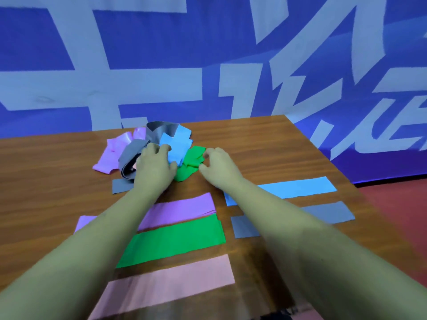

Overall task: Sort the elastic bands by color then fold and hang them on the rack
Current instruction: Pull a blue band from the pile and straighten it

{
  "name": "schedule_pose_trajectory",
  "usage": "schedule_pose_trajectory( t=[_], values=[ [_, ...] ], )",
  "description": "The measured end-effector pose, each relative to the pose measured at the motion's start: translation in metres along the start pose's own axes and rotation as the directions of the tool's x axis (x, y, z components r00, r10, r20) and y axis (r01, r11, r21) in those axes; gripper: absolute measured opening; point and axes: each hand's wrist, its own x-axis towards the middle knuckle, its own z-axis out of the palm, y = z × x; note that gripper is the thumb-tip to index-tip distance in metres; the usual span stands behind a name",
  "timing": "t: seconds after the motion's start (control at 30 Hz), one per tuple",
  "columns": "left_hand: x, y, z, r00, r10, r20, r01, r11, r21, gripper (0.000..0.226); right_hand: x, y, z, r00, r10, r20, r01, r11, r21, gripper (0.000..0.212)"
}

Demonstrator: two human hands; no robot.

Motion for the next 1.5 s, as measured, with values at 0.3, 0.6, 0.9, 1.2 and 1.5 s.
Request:
schedule_pose_trajectory(
  t=[0.3, 0.6, 0.9, 1.2, 1.5],
  values=[
    [0.04, -0.042, 0.025, 0.994, 0.022, 0.103, -0.013, 0.996, -0.088, 0.024, 0.063, -0.022, 0.064, 0.991, -0.133, 0.009, 0.133, 0.991, -0.013, 0.037],
    [0.045, -0.017, -0.041, 0.972, 0.09, -0.216, -0.164, 0.919, -0.357, 0.021, 0.062, -0.053, -0.006, 0.946, -0.096, -0.311, 0.193, 0.935, 0.299, 0.012],
    [0.007, 0.029, -0.149, 0.98, 0.057, -0.192, -0.176, 0.7, -0.692, 0.021, -0.009, -0.1, -0.099, 0.936, -0.086, -0.34, 0.272, 0.791, 0.548, 0.017],
    [-0.073, 0.032, -0.177, 0.995, 0.1, -0.009, -0.049, 0.407, -0.912, 0.019, -0.095, -0.103, -0.112, 0.972, -0.129, 0.196, -0.159, 0.252, 0.955, 0.035],
    [-0.11, 0.019, -0.183, 0.979, 0.162, 0.126, 0.047, 0.424, -0.904, 0.021, -0.132, -0.097, -0.112, 0.955, -0.235, 0.18, -0.041, 0.499, 0.866, 0.029]
  ],
)
